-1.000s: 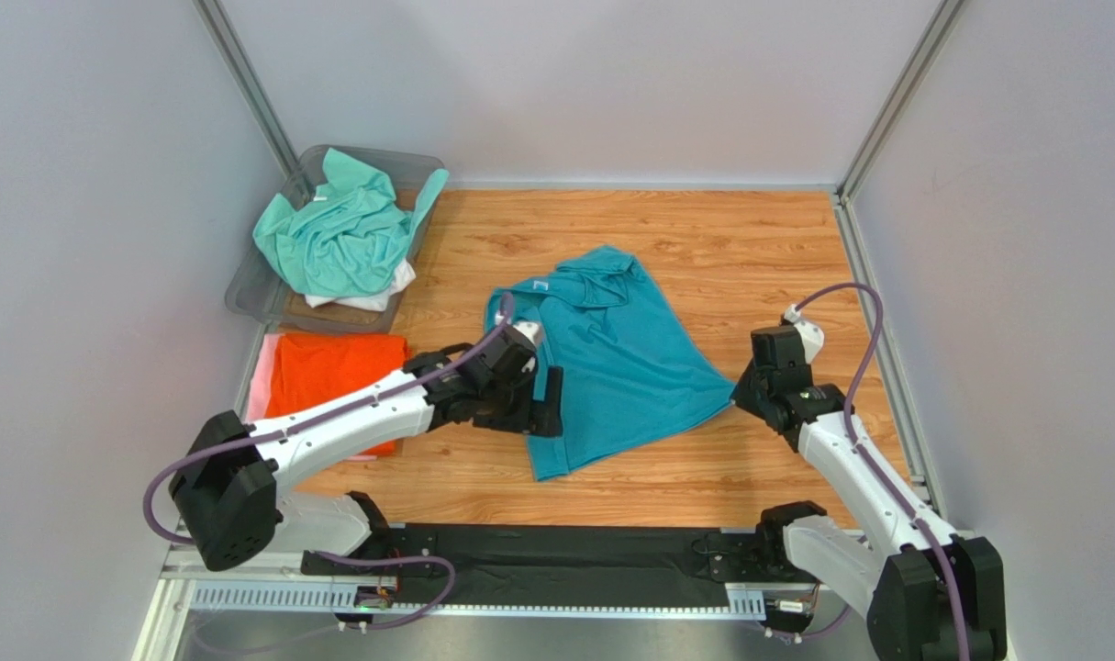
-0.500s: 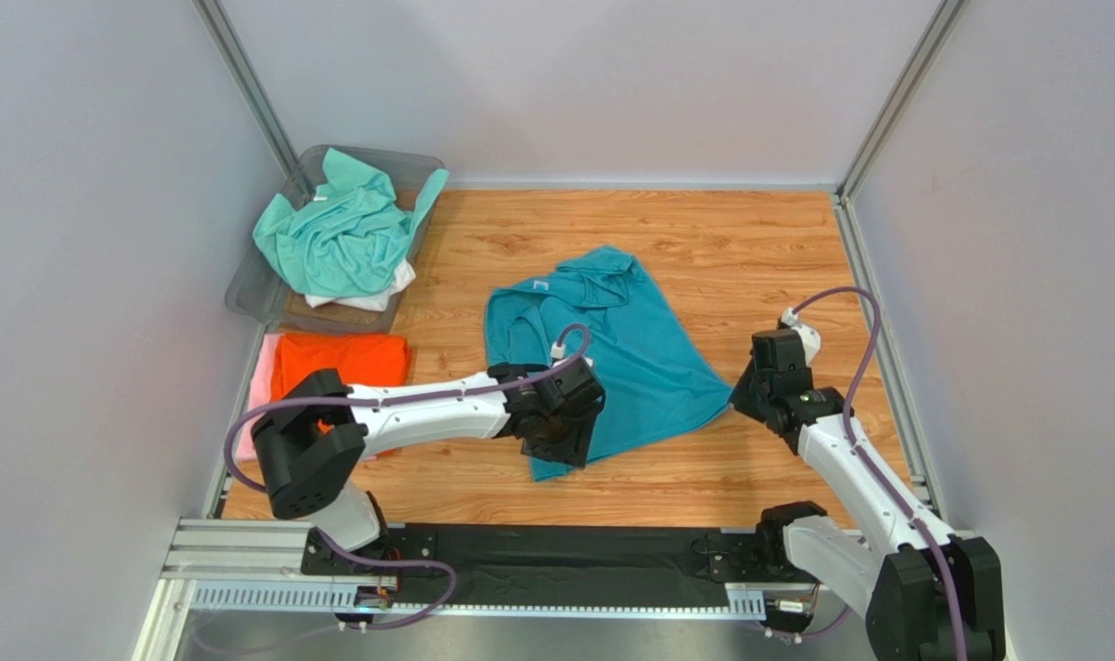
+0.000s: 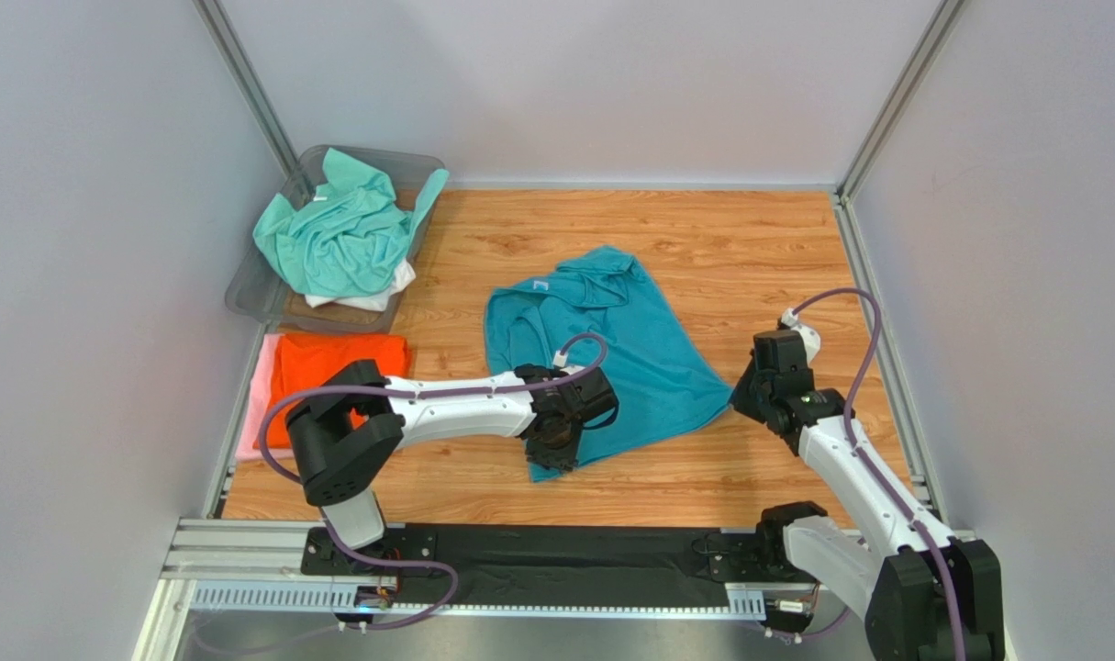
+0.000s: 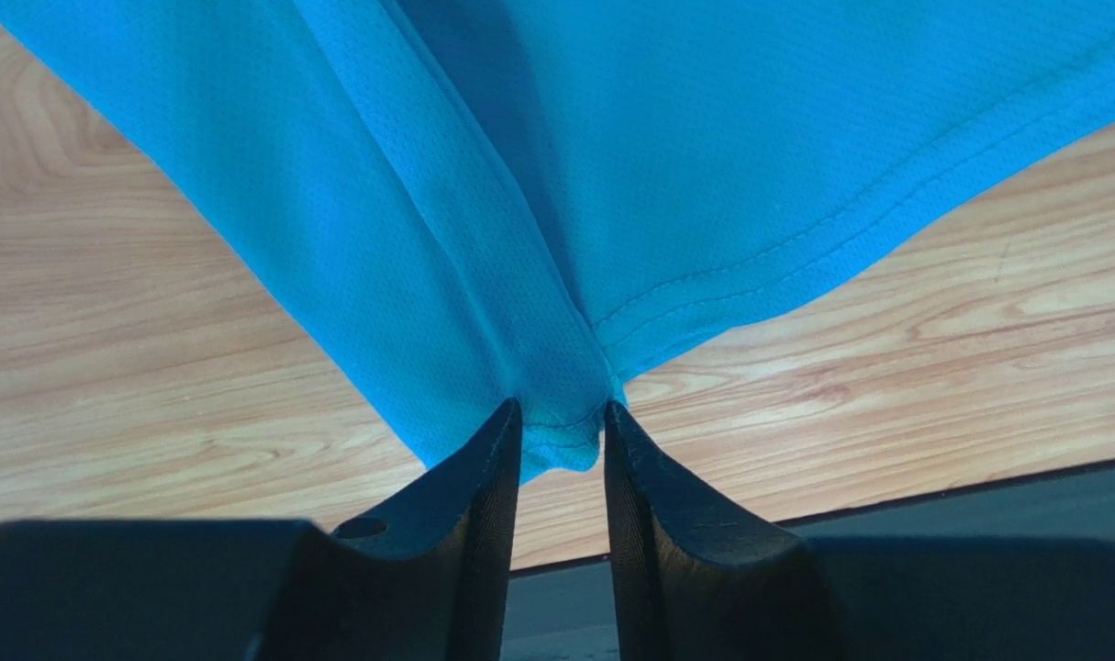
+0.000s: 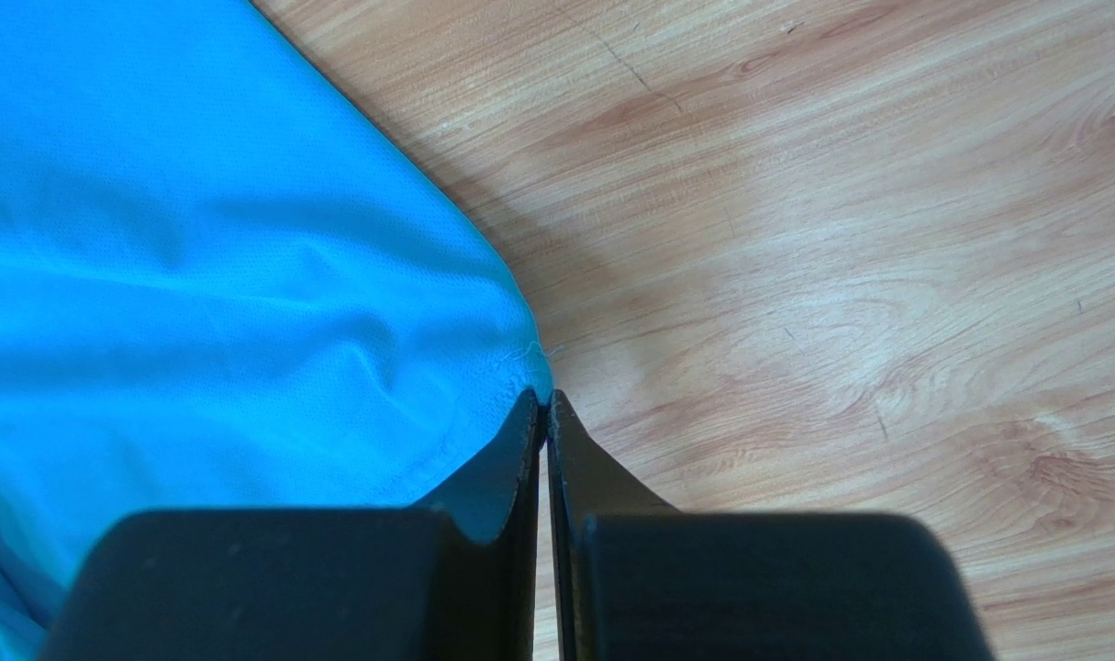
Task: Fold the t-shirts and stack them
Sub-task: Flatten the tshirt out
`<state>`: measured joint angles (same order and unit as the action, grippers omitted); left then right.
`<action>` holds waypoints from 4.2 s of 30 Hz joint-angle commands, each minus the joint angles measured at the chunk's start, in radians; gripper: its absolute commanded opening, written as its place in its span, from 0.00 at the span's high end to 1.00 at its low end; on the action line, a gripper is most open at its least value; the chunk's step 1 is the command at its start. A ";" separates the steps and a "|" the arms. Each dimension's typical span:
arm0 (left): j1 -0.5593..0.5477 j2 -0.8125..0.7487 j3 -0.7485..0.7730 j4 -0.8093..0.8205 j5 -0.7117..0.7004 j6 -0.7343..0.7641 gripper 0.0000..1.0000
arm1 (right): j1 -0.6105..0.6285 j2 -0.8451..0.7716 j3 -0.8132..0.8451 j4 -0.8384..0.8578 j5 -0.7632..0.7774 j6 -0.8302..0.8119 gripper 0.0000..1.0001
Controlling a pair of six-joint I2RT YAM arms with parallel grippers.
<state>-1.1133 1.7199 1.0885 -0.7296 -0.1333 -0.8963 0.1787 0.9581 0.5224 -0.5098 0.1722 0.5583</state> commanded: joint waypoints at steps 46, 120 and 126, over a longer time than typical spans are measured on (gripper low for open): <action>0.142 -0.823 0.549 0.211 -0.273 0.517 1.00 | -0.015 -0.219 1.090 -0.082 -0.275 -0.074 1.00; 0.403 -0.751 -0.362 0.211 0.047 0.085 0.00 | -0.031 -0.371 0.021 -0.078 -0.368 0.074 0.00; 0.403 -0.539 -0.248 0.243 -0.017 0.163 0.00 | 0.027 -0.250 -0.048 0.030 -0.467 0.124 0.00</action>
<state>-0.7071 1.1076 0.7696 -0.5182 -0.1204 -0.8043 0.1658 0.6460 0.5018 -0.5652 -0.2188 0.6430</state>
